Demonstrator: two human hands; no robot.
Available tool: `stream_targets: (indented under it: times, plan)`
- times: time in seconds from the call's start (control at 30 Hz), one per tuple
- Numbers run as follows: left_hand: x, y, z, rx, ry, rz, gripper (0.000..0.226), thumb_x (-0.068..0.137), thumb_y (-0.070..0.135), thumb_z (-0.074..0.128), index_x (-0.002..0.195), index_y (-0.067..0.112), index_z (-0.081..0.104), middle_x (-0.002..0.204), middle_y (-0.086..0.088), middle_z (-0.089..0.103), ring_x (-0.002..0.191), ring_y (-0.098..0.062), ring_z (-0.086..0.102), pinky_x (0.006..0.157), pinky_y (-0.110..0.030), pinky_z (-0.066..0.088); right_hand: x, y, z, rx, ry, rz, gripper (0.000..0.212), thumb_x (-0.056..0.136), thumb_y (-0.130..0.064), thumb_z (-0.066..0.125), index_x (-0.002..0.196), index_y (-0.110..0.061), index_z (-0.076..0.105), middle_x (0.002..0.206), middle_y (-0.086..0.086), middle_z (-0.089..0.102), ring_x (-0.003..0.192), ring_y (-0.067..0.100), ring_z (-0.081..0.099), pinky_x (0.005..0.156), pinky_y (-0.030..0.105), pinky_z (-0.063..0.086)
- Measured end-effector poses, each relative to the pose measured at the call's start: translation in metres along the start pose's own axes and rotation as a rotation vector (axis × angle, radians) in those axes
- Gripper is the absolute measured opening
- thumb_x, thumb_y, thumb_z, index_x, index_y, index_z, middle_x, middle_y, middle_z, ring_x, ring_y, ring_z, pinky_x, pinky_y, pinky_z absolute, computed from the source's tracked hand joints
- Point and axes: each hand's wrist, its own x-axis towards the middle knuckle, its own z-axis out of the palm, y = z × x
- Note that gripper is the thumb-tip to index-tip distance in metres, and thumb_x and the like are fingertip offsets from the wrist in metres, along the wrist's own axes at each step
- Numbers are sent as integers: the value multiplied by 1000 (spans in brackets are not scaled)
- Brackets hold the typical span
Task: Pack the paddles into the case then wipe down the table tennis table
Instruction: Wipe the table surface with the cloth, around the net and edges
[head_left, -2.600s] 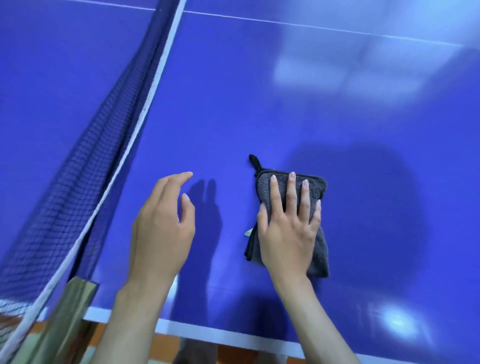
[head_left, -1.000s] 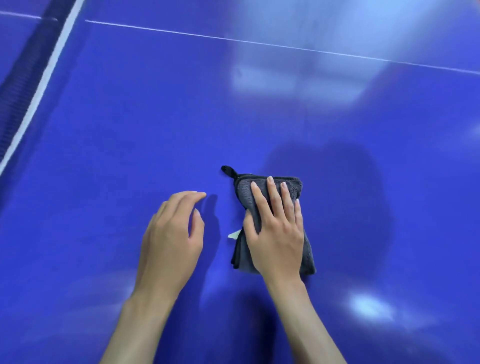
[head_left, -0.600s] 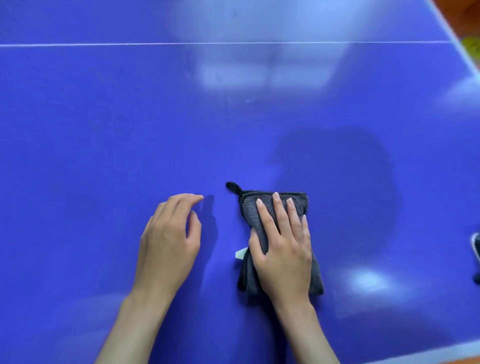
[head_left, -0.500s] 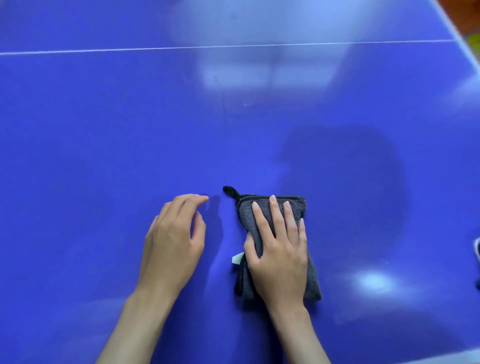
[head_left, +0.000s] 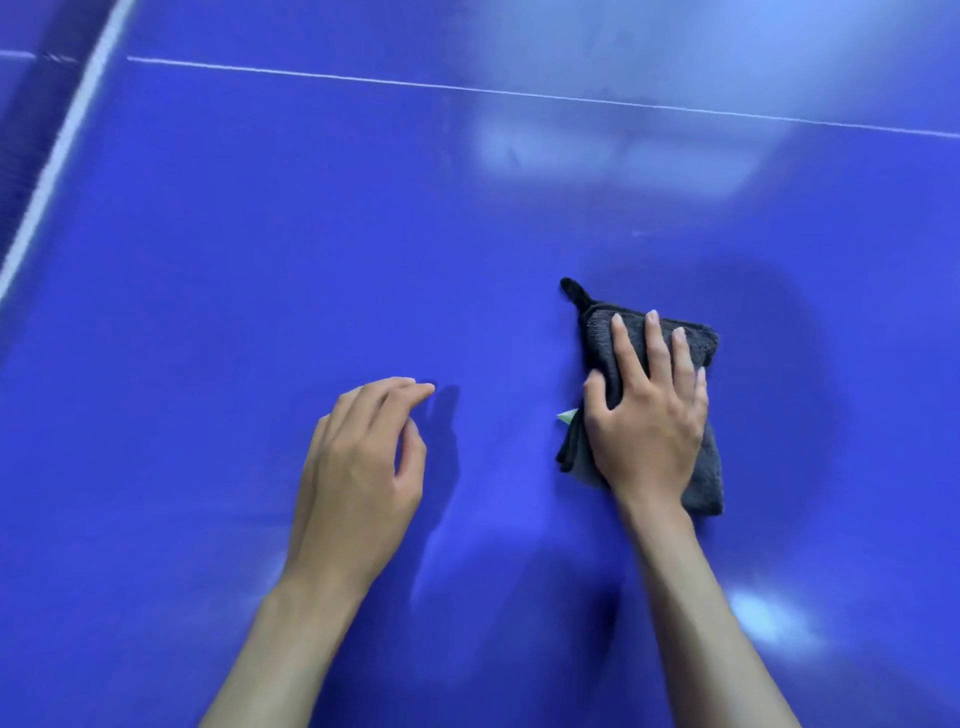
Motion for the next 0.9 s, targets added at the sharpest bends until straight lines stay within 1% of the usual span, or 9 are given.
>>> stream_targets:
  times: [0.13,0.37,0.43,0.53,0.63,0.73,0.8,0.9]
  plan:
    - [17,-54,-33,-12,67,-54,35,97,4,59,129,19,66,130,5,63,123,-16,55,102,-34,45,-10,-64,19,-25,-18,-71,60,98,-41,47,157,-34,46,171,-3,30,159,24,22,128,53,19]
    - [36,-155,-108,-22,153,-184,34,100,7,57,131,20,64,133,7,61,125,-16,53,105,-29,37,-38,-209,59,-68,-12,-163,59,100,-41,42,157,-28,46,171,1,29,158,27,25,126,54,22]
    - [40,-184,-129,-30,166,-229,36,101,8,56,134,21,62,134,8,60,125,-15,52,106,-31,39,-48,-253,69,-71,-23,-198,59,100,-41,42,158,-27,46,171,2,29,158,27,25,126,55,22]
    - [43,-221,-156,-37,196,-263,38,101,8,55,137,19,59,134,7,60,126,-15,54,104,-40,46,-67,-318,84,-65,-40,-264,58,102,-40,41,158,-26,46,171,3,29,159,27,24,126,55,22]
    - [49,-247,-176,-42,228,-305,37,101,8,54,136,19,60,136,7,60,125,-15,56,101,-40,50,-88,-381,100,-64,-41,-302,56,102,-37,44,157,-26,46,171,5,28,158,29,25,125,57,22]
    - [53,-268,-192,-23,248,-331,37,99,7,56,134,18,62,138,6,59,127,-16,55,102,-38,49,-108,-440,113,-53,-66,-326,55,104,-37,43,158,-25,44,172,8,27,159,31,24,125,58,21]
    - [56,-284,-201,-5,278,-347,37,97,6,58,132,16,64,139,2,59,129,-19,54,104,-38,45,-117,-474,123,-48,-70,-376,53,106,-37,41,158,-26,45,171,8,29,158,32,26,124,59,24]
    - [58,-305,-213,-32,315,-412,37,97,5,59,132,16,64,141,0,58,132,-19,52,109,-41,44,-126,-513,134,-14,-93,-446,55,105,-37,42,158,-26,44,171,9,30,158,32,27,123,59,25]
